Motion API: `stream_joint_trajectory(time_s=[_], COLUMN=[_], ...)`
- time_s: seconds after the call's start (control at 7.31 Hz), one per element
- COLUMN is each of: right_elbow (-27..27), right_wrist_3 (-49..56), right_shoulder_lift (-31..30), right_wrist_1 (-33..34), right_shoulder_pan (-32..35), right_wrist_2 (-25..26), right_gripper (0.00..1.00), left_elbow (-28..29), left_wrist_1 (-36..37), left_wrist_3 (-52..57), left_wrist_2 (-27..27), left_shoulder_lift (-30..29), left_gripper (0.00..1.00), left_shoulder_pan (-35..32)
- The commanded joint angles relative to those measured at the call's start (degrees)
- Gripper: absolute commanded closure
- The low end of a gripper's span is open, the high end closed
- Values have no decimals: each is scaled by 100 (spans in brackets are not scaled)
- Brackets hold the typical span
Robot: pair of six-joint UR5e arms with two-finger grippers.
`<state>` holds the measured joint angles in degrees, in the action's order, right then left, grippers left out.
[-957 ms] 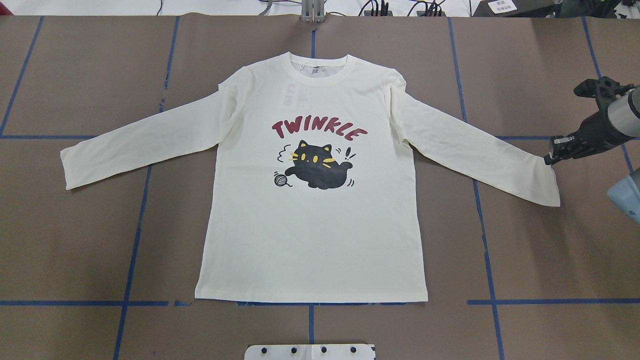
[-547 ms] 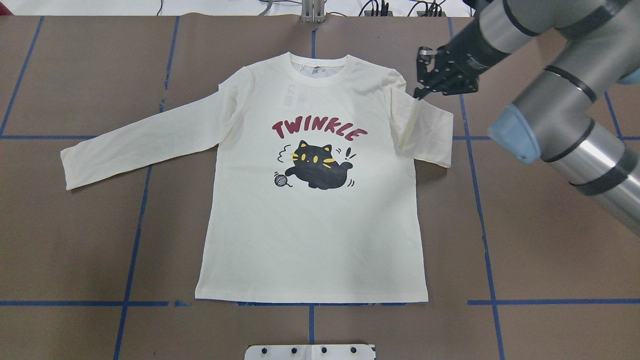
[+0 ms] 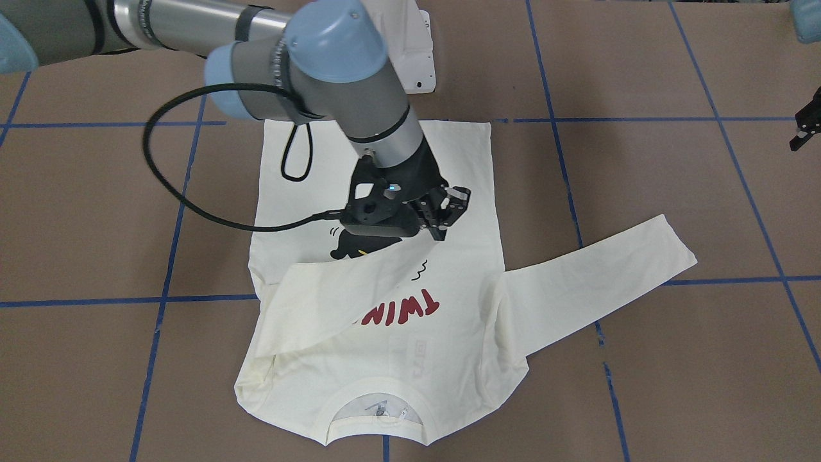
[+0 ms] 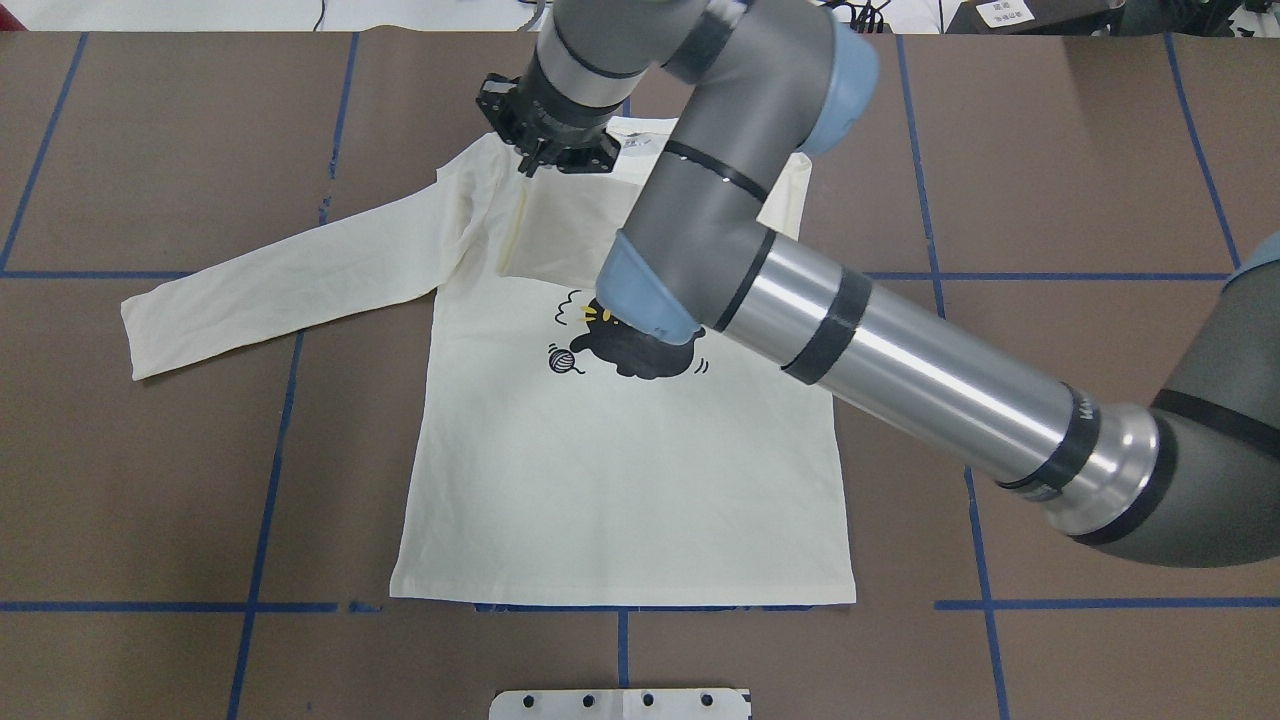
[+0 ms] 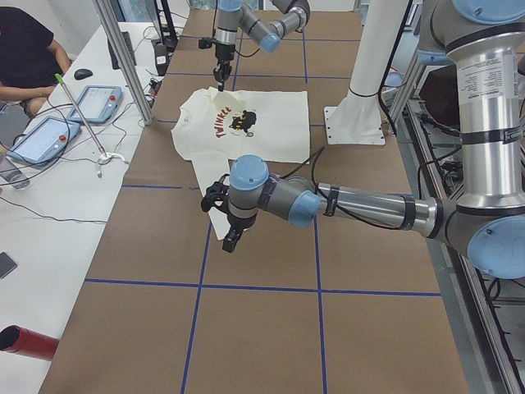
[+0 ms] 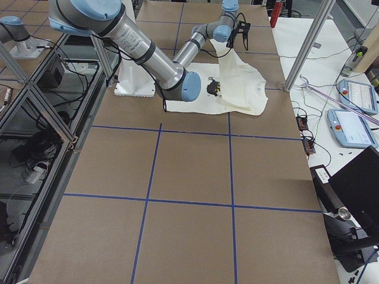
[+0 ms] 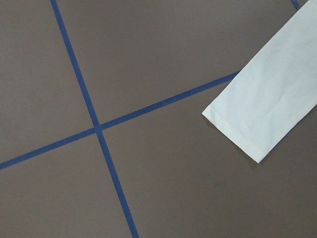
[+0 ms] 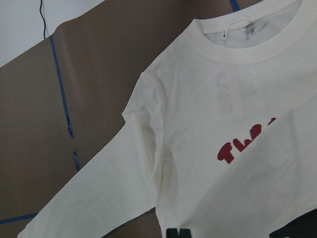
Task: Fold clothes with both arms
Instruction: 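Grasp the sleeve cuff with the right gripper and fold it across the chest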
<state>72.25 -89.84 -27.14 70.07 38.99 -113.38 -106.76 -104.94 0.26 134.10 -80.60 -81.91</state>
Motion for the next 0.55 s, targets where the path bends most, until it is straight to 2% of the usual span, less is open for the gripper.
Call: stream_joint_trajectory(time_s=[0.0,0.14,0.27,0.41], right_elbow=[-1000,-1159,-1274,-1475], right_wrist_3=[-358,-358,-376,-393], right_shoulder_lift=[445,516,551,682], right_wrist_1=[-801,-889,-924,-933], right_shoulder_pan=[-575,-690,-726,-761], right_wrist_2=[850,1044,1064,1133], right_gripper=[100,100,80,22], left_elbow=[6,-3,6,6], left_wrist_1=[0,0,0,0], left_wrist_3=[0,0,0,-8], left_wrist_2=[3,29,55,134], left_shoulder_lift=[9,0,9,0], left_gripper=[0,0,0,0], left_shoulder_pan=[0,0,0,0])
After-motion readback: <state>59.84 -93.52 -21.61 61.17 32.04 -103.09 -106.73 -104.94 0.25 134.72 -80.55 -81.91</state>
